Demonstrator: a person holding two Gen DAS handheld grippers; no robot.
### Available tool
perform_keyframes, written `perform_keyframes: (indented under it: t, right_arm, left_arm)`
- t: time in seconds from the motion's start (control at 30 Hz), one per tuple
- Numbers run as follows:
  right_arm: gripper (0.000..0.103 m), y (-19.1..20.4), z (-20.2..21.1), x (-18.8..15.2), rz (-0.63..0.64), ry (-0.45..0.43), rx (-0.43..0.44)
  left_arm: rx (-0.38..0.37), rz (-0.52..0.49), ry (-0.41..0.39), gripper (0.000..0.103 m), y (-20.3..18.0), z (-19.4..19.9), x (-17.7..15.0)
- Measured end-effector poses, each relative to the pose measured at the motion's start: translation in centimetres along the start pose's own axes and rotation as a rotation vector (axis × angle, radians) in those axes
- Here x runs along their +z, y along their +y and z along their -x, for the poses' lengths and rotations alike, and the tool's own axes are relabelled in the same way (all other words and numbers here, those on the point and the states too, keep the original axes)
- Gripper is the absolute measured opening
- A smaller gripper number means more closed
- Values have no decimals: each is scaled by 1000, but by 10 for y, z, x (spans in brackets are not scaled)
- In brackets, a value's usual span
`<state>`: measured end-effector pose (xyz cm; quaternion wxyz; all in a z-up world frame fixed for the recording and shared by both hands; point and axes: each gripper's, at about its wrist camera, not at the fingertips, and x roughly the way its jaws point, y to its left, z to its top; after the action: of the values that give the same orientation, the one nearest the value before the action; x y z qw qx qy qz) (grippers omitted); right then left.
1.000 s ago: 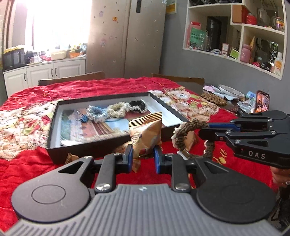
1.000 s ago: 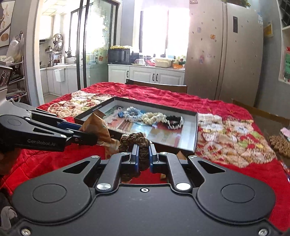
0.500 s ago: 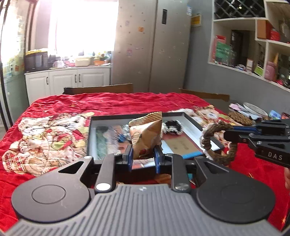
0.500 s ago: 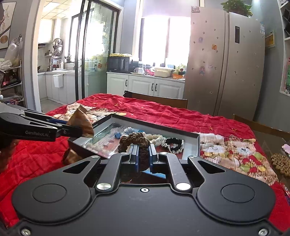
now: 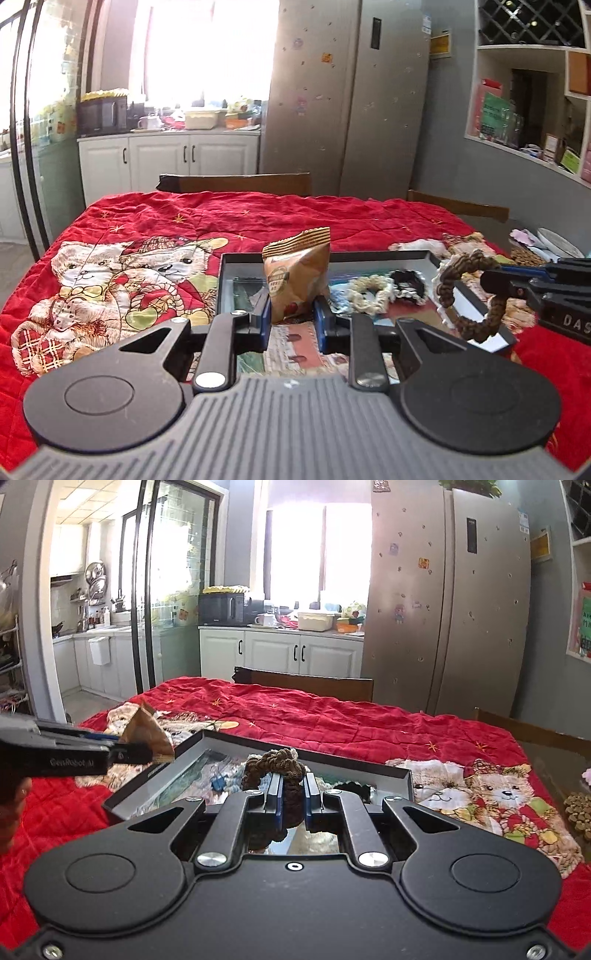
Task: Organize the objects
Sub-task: 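Carry the packet in left gripper while right gripper carries the scrunchie over the box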
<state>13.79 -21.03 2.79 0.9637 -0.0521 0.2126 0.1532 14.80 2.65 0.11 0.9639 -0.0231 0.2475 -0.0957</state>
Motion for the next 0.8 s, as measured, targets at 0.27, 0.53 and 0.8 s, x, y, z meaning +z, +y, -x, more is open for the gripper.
perform_keyframes:
  t: [0.27,0.53,0.8]
  right_arm:
    - [10,-2,-31,14,-44,3,-14]
    - [10,-5,-67,15,-141,15,-3]
    - [10,-12,-103,1,-208,57,4]
  left_arm:
    - [15,31,36,27,6,-28,1]
    - [18,69,66,27,11,-50,-1]
    - [12,54,91,27,9,-60,-6]
